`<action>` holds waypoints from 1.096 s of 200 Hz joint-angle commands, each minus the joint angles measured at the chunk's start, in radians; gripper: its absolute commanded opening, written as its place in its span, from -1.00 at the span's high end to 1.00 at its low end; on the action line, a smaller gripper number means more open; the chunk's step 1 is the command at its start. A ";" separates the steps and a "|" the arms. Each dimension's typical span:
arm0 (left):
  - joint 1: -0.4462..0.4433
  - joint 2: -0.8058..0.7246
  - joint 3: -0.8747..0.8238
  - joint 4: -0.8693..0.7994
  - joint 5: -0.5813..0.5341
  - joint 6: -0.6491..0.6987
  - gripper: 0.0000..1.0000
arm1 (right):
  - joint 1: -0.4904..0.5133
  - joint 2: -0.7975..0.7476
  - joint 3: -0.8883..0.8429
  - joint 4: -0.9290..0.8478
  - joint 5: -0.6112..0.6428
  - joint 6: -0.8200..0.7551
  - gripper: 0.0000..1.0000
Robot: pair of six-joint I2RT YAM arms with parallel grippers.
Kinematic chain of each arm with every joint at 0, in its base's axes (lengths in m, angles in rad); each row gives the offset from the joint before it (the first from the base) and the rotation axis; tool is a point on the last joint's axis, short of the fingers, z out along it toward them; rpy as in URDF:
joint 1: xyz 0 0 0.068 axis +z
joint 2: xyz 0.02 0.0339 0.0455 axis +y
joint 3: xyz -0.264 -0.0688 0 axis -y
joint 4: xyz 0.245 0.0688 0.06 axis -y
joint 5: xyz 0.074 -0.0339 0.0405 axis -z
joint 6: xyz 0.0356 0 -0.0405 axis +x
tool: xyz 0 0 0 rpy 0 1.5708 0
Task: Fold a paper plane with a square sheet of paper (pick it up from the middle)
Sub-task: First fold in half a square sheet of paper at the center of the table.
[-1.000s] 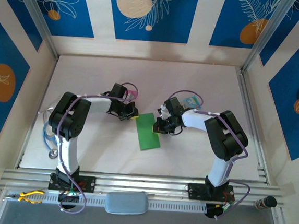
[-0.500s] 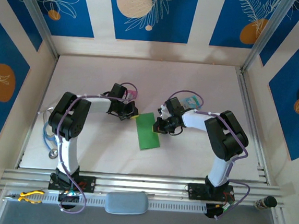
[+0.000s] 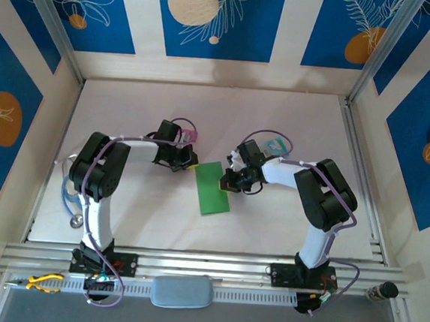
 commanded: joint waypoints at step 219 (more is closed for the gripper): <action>-0.031 -0.247 -0.159 0.011 -0.008 -0.023 0.79 | -0.011 0.062 -0.069 -0.170 0.125 -0.016 1.00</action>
